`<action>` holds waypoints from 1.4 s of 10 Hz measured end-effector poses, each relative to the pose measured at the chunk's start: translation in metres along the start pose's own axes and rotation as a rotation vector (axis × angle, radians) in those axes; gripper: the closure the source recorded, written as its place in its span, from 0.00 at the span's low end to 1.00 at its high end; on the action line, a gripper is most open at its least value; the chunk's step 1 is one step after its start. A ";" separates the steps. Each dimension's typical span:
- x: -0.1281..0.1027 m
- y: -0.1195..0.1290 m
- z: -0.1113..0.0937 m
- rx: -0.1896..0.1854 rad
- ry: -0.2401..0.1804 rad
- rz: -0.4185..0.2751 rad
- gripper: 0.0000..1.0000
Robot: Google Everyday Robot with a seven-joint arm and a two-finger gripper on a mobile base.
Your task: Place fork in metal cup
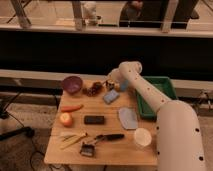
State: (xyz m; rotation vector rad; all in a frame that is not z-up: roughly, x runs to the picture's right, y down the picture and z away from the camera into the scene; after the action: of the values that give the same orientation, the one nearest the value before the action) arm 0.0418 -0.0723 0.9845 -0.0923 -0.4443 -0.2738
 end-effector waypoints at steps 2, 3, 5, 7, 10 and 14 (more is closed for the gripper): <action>0.001 0.001 0.000 -0.002 0.003 -0.001 1.00; 0.001 0.001 0.000 -0.004 0.004 -0.002 1.00; 0.003 0.003 0.000 -0.008 0.008 -0.004 1.00; 0.005 0.004 0.000 -0.011 0.014 -0.007 1.00; 0.008 0.006 0.000 -0.017 0.019 -0.008 1.00; 0.009 0.006 0.001 -0.026 0.033 -0.004 0.70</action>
State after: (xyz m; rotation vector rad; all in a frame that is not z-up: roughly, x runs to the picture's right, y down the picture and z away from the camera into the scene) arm 0.0514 -0.0688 0.9889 -0.1126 -0.4079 -0.2845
